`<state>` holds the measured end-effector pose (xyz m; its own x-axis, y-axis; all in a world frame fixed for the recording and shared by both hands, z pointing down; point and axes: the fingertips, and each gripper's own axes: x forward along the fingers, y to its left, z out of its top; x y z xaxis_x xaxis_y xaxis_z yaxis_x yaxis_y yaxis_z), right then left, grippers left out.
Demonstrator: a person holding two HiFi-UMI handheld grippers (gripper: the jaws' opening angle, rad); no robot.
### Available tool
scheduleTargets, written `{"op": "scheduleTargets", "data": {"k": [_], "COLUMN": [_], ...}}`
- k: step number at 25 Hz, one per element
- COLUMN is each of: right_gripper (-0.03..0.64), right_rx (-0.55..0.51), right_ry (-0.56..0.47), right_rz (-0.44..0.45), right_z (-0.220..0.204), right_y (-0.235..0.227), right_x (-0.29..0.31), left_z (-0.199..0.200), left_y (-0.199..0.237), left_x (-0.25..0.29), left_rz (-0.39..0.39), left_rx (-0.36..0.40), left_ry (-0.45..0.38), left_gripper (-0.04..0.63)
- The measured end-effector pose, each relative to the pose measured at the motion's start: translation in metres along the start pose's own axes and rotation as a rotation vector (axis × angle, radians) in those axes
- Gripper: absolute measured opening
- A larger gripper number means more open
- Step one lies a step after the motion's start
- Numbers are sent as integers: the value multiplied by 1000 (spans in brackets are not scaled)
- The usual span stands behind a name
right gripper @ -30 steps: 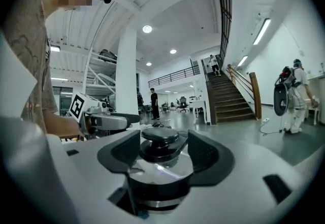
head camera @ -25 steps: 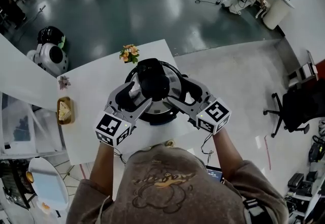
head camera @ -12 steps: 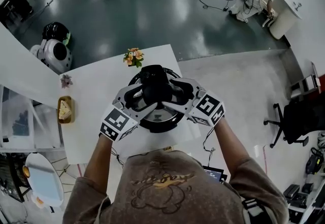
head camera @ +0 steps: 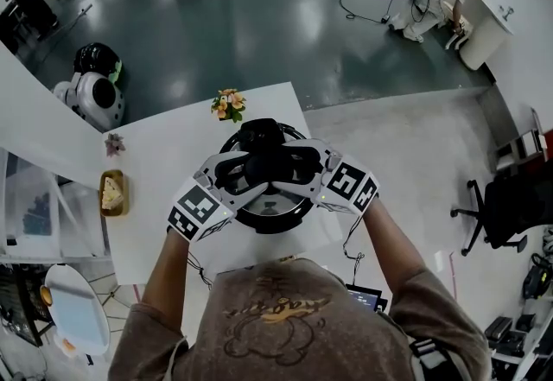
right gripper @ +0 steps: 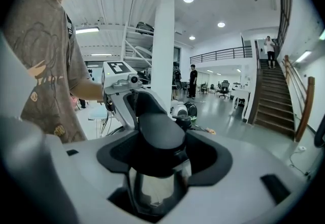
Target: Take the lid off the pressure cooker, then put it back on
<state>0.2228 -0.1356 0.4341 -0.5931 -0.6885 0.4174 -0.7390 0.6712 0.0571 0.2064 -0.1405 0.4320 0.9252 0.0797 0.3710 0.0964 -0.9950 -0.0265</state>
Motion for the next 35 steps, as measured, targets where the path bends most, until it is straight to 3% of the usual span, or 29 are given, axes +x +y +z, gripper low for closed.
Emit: {"op": "scheduleTargets", "data": {"k": [6, 15, 35], "right_gripper": [288, 287, 287], "right_rx": [13, 67, 258], "right_ry": [7, 16, 57], "right_rz": [-22, -137, -490], "right_z": [-1, 0, -4], "right_y": [-1, -2, -2], "right_x": [0, 3, 1], "left_z": [-1, -1, -2], "left_y": [1, 6, 10], "left_x": [1, 0, 6], "left_rz": [-17, -109, -449], "left_rx": [2, 38, 193], "left_ry": [0, -11, -44], "left_gripper": [253, 253, 253]}}
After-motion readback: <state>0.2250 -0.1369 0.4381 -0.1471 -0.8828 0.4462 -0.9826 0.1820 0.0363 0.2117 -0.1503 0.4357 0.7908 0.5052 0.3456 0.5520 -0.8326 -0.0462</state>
